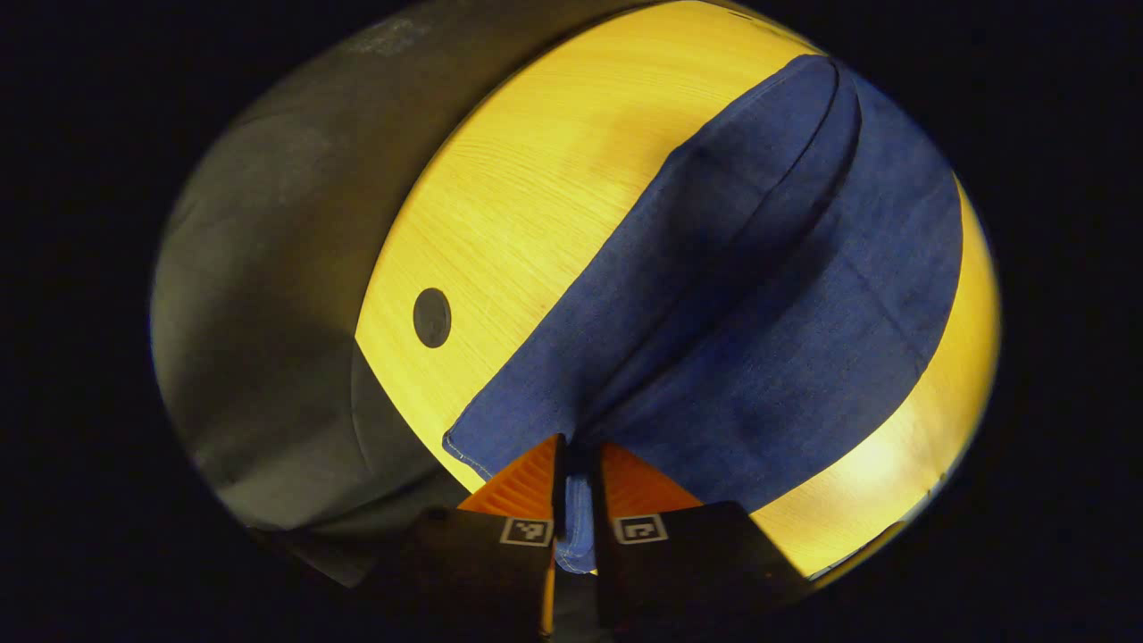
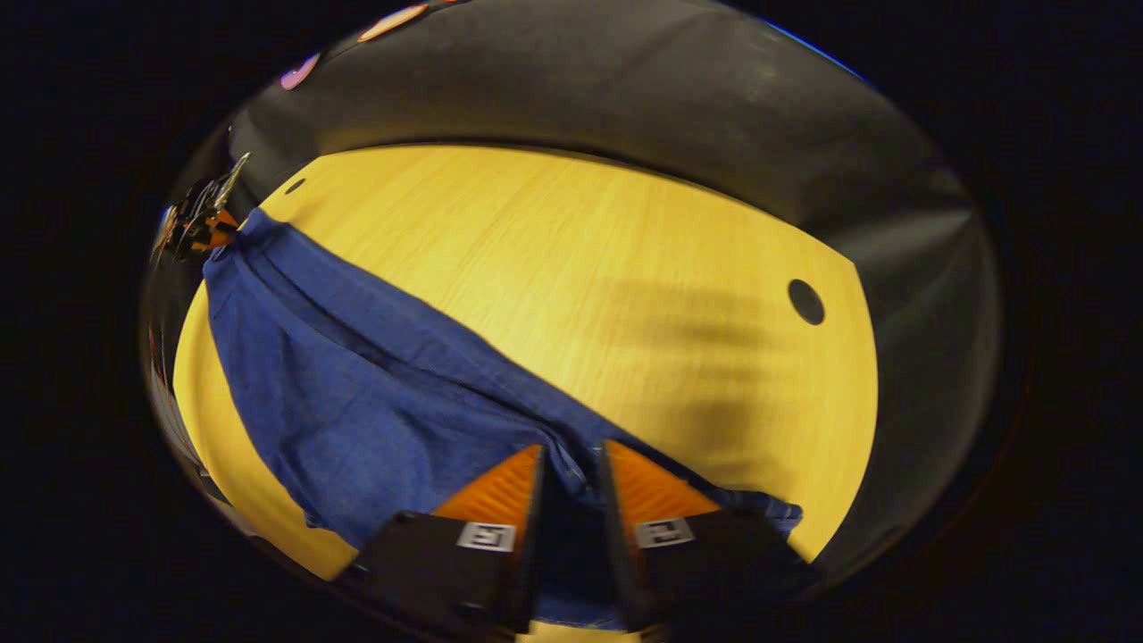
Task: Grasp the waist and the cuffs of the jeans and fold them to make the two legs overlap; first hold the waist and fold one-third of the jeans toward the cuffs, then hold the cuffs and fold the remaining one-third in the same direction to finish folding.
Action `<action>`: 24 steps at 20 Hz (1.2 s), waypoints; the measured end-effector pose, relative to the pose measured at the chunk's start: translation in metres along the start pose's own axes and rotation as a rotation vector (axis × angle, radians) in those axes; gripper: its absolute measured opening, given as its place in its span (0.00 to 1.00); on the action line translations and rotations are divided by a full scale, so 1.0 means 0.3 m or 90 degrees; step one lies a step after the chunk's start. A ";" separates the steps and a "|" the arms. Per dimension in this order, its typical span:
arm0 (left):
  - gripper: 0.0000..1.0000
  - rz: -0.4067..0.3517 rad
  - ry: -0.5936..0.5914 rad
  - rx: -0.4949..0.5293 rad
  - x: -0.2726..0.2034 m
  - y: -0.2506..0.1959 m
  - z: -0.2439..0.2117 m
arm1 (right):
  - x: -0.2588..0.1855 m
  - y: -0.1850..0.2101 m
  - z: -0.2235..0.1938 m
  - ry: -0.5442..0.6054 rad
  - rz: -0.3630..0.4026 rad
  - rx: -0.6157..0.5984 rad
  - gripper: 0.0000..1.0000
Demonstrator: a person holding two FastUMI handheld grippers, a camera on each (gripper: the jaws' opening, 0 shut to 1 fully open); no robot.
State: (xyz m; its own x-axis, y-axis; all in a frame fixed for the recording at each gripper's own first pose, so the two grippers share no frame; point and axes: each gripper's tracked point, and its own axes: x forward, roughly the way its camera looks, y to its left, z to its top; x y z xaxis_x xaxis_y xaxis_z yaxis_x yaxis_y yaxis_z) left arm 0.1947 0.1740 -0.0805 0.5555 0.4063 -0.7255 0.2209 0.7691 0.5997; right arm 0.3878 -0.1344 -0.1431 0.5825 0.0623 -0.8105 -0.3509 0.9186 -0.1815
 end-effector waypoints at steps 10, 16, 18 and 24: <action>0.91 0.197 -0.033 -0.049 -0.047 0.234 0.008 | -0.100 -0.131 0.193 -0.144 0.003 0.249 0.93; 0.91 0.244 -0.084 -0.157 -0.050 0.255 -0.004 | -0.218 -0.193 0.044 -0.159 -0.029 0.268 0.97; 0.92 0.228 -0.121 -0.225 -0.043 0.230 0.005 | -0.258 -0.205 -0.056 -0.154 -0.045 0.276 0.98; 0.94 0.174 -0.219 -0.416 -0.042 0.195 0.054 | -0.321 -0.241 -0.321 -0.104 -0.085 0.277 0.98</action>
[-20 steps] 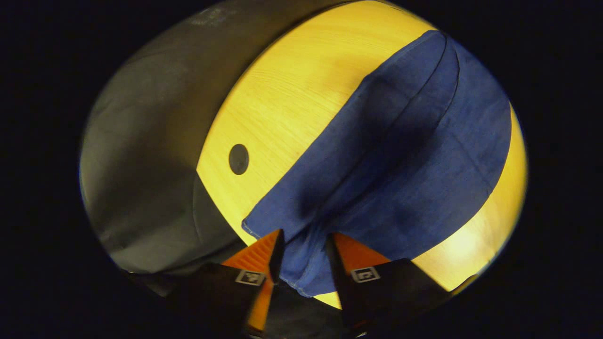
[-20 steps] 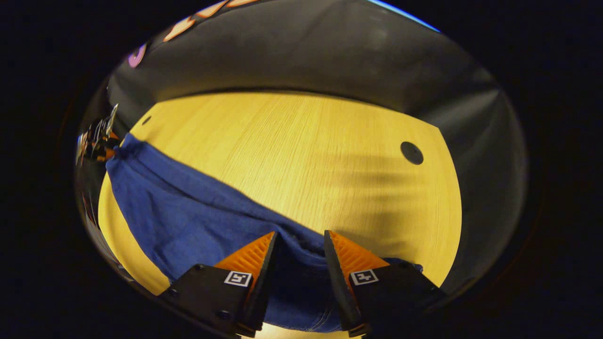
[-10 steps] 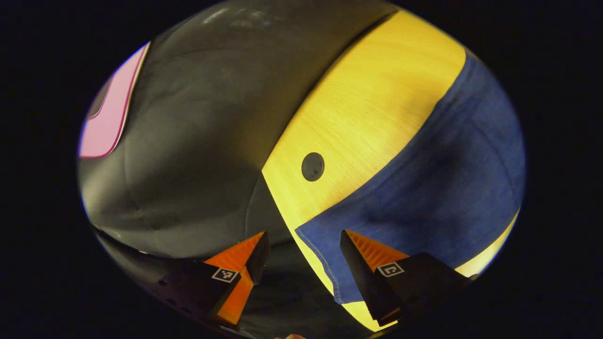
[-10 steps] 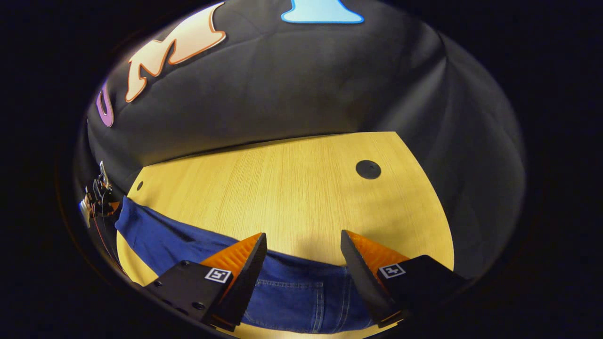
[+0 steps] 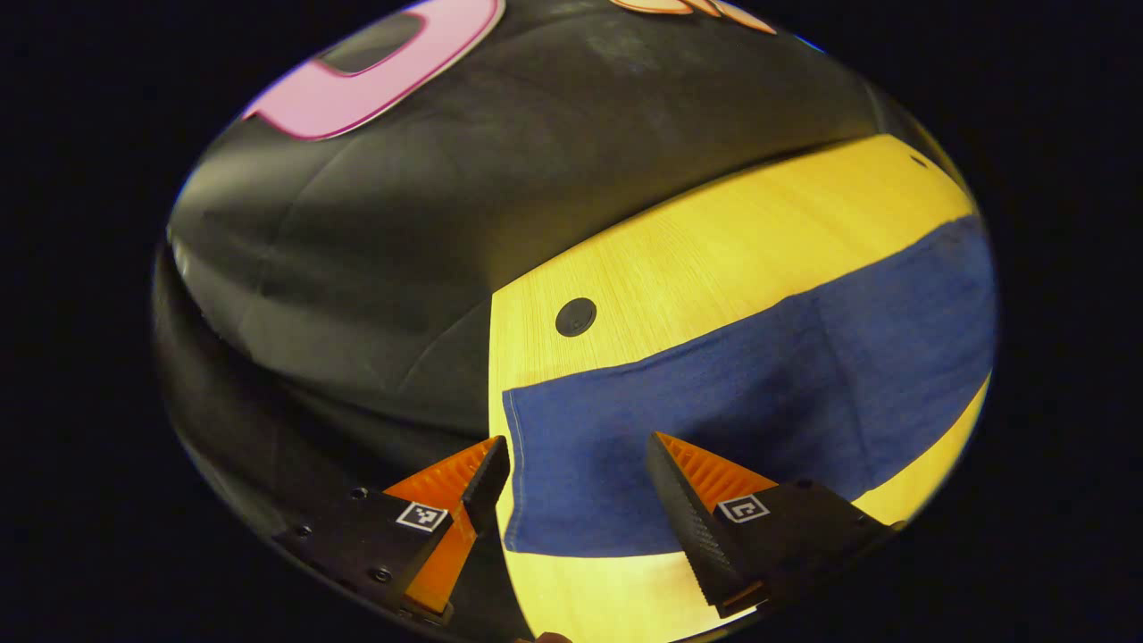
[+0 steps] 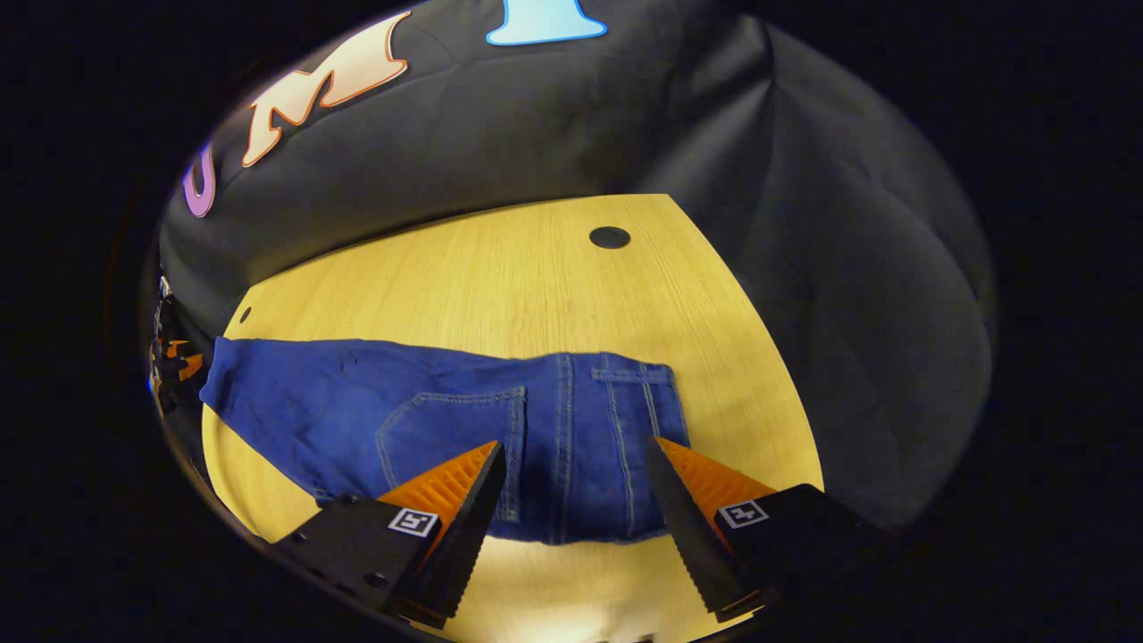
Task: Grasp the waist and the cuffs of the jeans and fold them to make the two legs overlap; first hold the waist and fold one-third of the jeans toward the cuffs, then hold the cuffs and fold the remaining one-third in the same direction to finish folding.
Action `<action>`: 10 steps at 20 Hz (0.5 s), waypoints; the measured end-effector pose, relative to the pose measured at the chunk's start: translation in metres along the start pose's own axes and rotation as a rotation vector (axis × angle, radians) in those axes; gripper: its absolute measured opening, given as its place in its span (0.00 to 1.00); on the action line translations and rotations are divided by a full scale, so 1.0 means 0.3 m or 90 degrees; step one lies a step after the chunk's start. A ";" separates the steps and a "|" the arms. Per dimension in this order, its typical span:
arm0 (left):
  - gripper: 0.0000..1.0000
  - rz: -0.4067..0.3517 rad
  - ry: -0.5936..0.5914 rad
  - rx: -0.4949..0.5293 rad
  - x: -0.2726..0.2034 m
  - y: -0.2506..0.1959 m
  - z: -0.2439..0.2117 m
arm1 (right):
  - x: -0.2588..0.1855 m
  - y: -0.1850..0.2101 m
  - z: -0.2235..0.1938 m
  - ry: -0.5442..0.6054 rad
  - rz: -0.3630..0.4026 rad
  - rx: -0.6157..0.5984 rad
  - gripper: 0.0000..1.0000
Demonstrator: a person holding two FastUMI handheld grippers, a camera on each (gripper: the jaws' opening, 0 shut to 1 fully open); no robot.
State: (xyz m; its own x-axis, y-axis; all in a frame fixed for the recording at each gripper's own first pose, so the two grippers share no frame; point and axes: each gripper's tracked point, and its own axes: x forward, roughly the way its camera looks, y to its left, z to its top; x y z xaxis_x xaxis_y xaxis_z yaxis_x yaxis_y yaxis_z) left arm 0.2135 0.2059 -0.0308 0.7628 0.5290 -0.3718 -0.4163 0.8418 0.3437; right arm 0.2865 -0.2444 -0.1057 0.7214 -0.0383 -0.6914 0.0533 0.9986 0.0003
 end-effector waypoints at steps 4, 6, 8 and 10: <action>0.94 0.013 -0.031 -0.062 0.016 -0.001 0.014 | -0.015 -0.071 -0.049 -0.002 -0.009 0.042 0.98; 0.94 0.011 -0.034 -0.104 0.020 -0.005 0.021 | -0.006 -0.105 -0.069 0.002 -0.012 0.066 0.98; 0.95 0.008 -0.035 -0.138 0.021 -0.009 0.041 | 0.011 -0.133 -0.092 0.007 -0.012 0.091 0.98; 0.96 0.008 -0.033 -0.155 0.010 -0.006 0.070 | 0.039 -0.155 -0.122 0.019 -0.012 0.108 0.98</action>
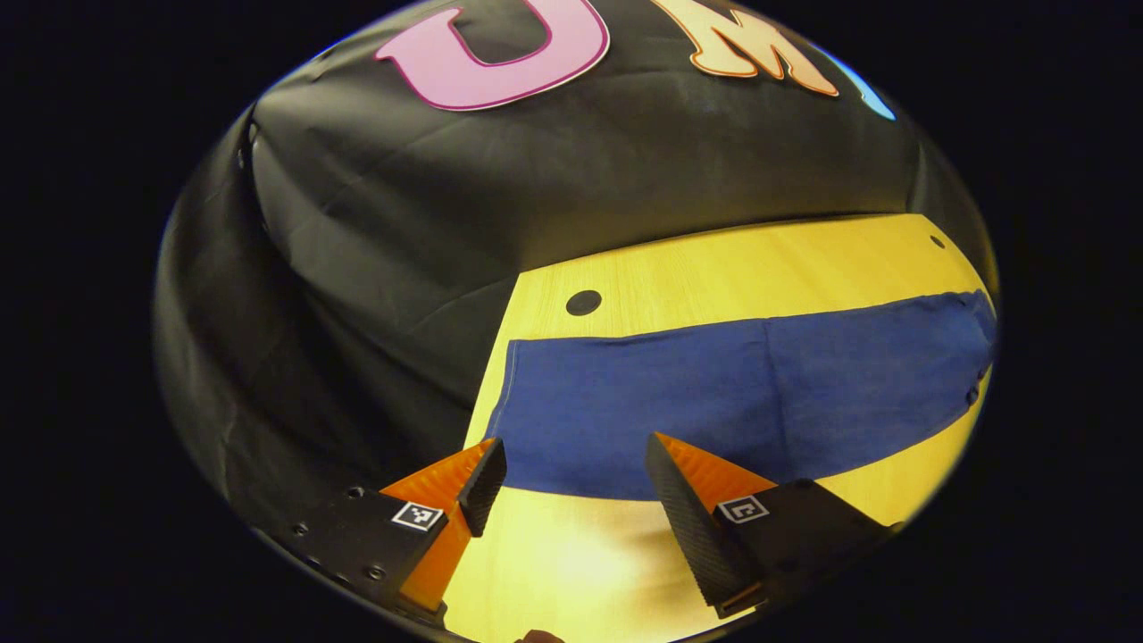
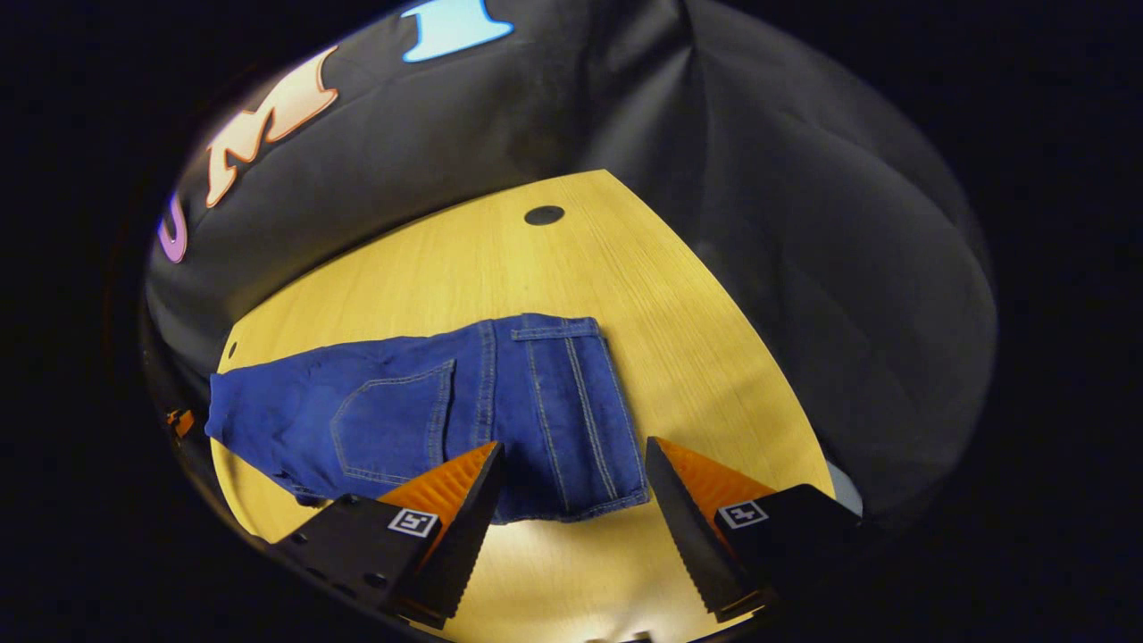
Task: Grasp the waist and the cuffs of the jeans and fold them to make the two legs overlap; first hold the waist and fold one-third of the jeans toward the cuffs, then hold the cuffs and fold the remaining one-third in the same direction to finish folding.
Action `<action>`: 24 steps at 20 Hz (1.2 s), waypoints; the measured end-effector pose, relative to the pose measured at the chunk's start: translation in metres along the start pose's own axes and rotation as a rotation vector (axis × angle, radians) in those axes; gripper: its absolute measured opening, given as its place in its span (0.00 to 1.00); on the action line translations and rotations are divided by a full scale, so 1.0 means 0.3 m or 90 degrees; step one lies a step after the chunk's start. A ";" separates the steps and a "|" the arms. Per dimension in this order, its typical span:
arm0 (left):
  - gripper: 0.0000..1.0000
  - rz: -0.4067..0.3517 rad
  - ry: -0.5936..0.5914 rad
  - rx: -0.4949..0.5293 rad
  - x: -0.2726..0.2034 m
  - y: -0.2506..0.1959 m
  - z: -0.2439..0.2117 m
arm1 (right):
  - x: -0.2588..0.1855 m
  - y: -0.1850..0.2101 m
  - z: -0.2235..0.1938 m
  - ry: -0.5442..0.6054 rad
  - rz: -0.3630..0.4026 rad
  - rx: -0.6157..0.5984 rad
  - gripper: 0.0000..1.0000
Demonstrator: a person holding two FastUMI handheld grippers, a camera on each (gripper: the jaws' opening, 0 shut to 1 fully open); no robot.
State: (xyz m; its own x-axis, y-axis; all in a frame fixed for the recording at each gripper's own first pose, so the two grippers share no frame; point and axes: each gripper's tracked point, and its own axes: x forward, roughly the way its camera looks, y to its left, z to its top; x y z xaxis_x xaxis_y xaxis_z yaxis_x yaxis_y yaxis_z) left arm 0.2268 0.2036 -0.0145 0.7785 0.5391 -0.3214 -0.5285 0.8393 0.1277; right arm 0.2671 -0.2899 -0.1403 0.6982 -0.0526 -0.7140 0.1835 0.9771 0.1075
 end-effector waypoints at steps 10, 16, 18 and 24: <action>0.96 -0.012 -0.015 -0.029 -0.036 -0.052 0.080 | 0.039 -0.005 -0.061 0.019 0.014 -0.001 0.89; 0.96 -0.039 -0.023 -0.058 -0.080 -0.192 0.116 | 0.036 0.019 -0.051 -0.023 0.036 0.061 0.63; 0.96 -0.053 -0.018 -0.060 -0.083 -0.223 0.113 | 0.029 0.008 -0.050 -0.030 0.028 0.054 0.47; 0.96 -0.083 -0.023 -0.067 -0.083 -0.277 0.117 | 0.041 0.024 -0.051 -0.061 0.006 0.056 0.22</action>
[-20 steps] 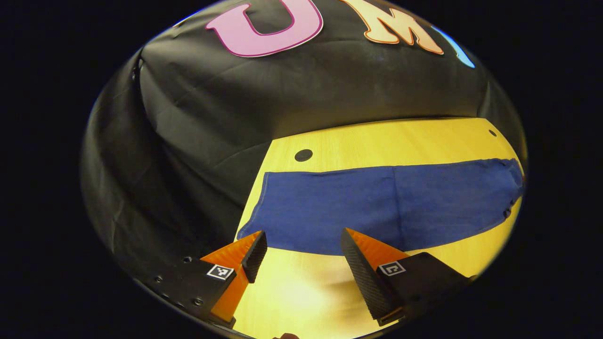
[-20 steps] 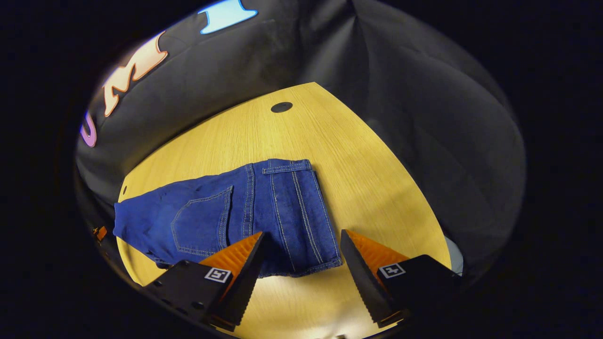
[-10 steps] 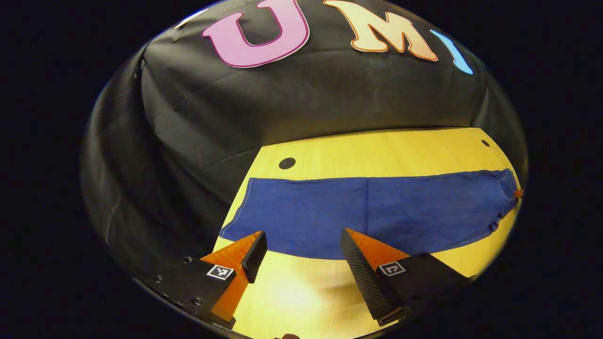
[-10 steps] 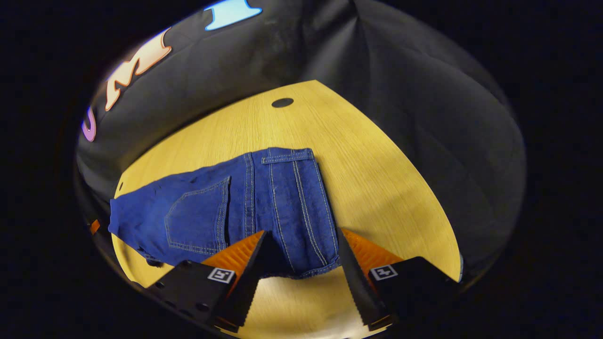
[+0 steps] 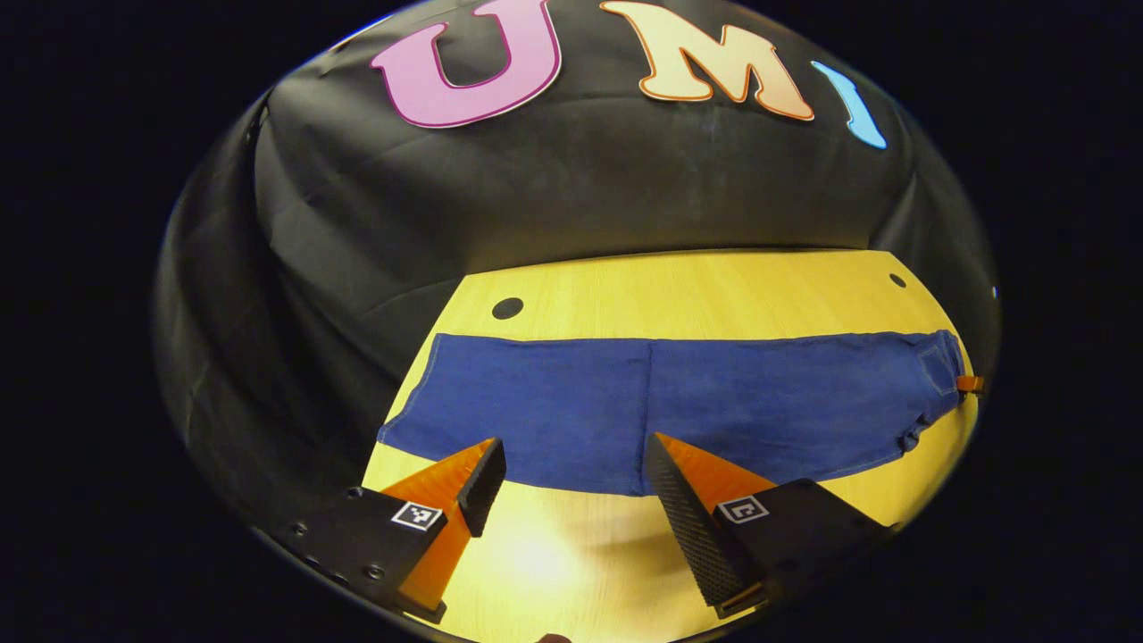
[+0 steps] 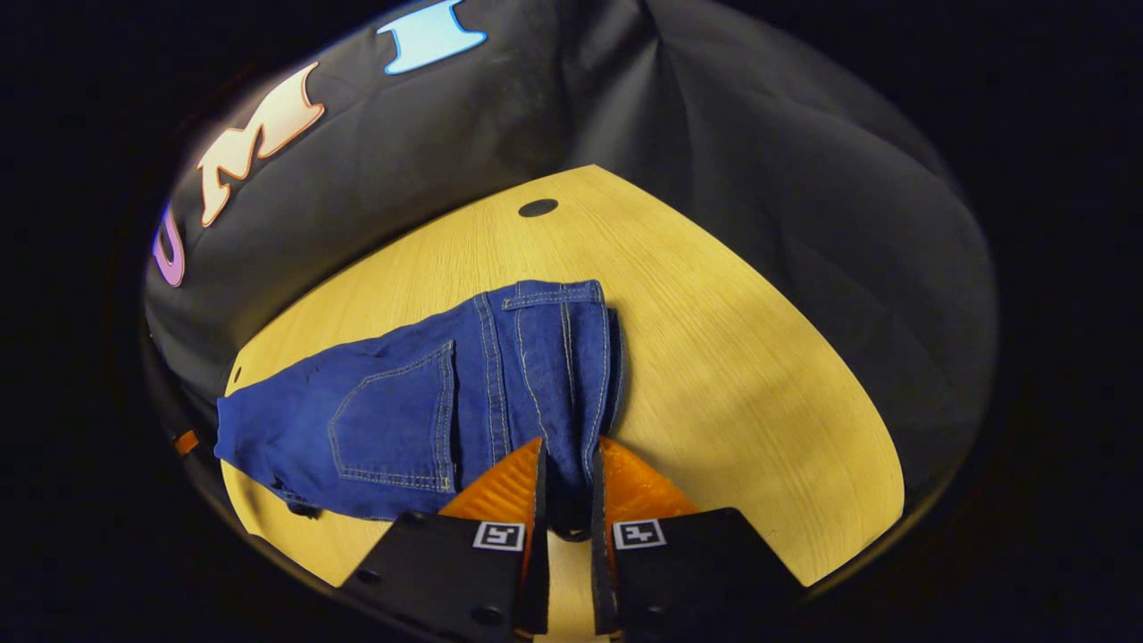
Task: Grasp the waist and the cuffs of the jeans and fold them to make the two legs overlap; first hold the waist and fold one-third of the jeans toward the cuffs, then hold the cuffs and fold the remaining one-third in the same direction to finish folding.
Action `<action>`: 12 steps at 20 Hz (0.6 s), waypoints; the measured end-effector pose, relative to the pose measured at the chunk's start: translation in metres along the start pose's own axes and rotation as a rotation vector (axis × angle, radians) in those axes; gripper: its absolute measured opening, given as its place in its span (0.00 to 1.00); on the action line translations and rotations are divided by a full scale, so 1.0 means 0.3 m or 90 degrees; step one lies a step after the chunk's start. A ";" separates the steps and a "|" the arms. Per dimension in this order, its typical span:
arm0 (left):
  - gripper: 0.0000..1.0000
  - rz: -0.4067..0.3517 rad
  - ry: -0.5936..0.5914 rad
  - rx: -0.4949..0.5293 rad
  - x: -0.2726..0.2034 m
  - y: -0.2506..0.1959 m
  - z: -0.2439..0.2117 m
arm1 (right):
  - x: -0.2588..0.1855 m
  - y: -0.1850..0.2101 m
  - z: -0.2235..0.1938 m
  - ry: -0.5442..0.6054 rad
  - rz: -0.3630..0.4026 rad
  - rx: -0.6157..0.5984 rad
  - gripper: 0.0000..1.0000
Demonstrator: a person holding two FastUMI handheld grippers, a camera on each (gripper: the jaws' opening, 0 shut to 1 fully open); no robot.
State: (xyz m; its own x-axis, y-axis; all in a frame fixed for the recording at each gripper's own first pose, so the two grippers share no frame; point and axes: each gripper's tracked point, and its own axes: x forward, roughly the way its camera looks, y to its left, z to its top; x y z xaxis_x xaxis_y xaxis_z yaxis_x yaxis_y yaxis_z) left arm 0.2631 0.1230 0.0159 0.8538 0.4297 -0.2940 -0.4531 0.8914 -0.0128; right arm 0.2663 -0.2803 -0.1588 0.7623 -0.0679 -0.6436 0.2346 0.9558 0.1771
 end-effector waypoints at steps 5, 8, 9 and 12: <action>0.96 -0.043 -0.009 -0.029 0.011 -0.006 -0.010 | -0.024 0.011 0.022 -0.034 -0.066 -0.049 0.03; 0.96 -0.066 -0.022 -0.015 0.016 0.025 -0.001 | -0.065 0.033 0.045 -0.049 -0.095 -0.041 0.03; 0.96 -0.077 -0.025 -0.010 0.019 0.036 0.002 | -0.087 0.042 0.059 -0.057 -0.101 -0.032 0.03; 0.96 -0.111 -0.036 -0.010 0.025 0.061 -0.002 | -0.177 0.096 0.122 -0.090 -0.116 -0.006 0.02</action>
State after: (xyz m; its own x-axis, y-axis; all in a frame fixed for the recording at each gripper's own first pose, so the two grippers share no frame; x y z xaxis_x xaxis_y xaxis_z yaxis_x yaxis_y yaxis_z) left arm 0.2611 0.1424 0.0127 0.9327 0.2769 -0.2311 -0.3004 0.9510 -0.0732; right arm 0.2546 -0.2596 -0.0922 0.7849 -0.2791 -0.5533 0.3719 0.9263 0.0603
